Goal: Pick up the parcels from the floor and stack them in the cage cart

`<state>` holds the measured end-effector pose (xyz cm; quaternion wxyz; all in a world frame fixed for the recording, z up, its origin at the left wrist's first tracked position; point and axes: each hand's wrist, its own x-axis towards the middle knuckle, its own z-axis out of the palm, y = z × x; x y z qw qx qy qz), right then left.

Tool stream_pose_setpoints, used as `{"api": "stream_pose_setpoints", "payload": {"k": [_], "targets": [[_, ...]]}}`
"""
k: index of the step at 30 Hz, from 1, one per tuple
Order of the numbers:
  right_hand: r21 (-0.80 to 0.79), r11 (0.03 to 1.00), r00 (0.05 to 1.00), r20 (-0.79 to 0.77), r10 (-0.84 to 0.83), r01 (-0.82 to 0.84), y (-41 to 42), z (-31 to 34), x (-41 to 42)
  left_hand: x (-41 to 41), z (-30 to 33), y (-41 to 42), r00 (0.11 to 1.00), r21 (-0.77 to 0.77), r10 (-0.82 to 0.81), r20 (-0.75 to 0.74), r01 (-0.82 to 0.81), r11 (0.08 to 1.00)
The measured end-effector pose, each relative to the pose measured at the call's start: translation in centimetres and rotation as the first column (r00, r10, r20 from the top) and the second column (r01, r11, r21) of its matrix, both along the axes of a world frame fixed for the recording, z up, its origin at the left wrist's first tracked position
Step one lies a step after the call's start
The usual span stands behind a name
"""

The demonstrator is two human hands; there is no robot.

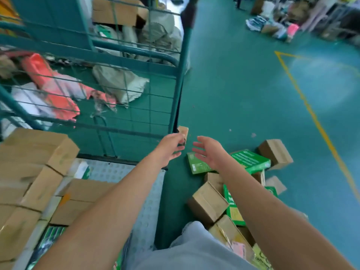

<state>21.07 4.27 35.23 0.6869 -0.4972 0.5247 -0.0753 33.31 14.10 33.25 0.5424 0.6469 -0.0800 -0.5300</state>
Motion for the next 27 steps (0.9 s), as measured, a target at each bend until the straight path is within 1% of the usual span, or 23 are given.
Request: {"api": "stream_pose_setpoints", "payload": {"k": [5,9,13,17,20,27], "targets": [[0.086,0.978,0.98,0.029,-0.194,0.191,-3.5,-1.8,-4.1,-2.5,-1.4,-4.1,0.995,0.029,-0.098,-0.022,0.099,0.995],[0.131,0.944,0.948,0.056,-0.312,0.303,-6.5,-2.9,-7.0,-4.4,-1.9,-7.7,0.988,0.043,-0.153,-0.03,0.155,0.987],[0.17,0.912,0.914,0.098,-0.393,0.374,-9.6,-3.5,-9.4,-5.9,-1.5,-11.1,0.982,0.053,-0.186,-0.031,0.187,0.981],[0.181,0.869,0.871,0.094,-0.482,0.461,-13.3,-3.8,-12.0,-7.3,-1.0,-15.7,0.979,0.084,-0.2,-0.035,0.202,0.976],[0.186,0.851,0.854,0.089,-0.513,0.491,-15.9,-4.0,-14.1,-8.4,-1.1,-19.0,0.978,0.088,-0.208,-0.036,0.21,0.974],[0.172,0.782,0.779,0.098,-0.619,0.599,-20.0,-5.0,-20.3,-13.3,-1.7,-25.7,0.954,0.07,-0.299,-0.022,0.299,0.952]]}}
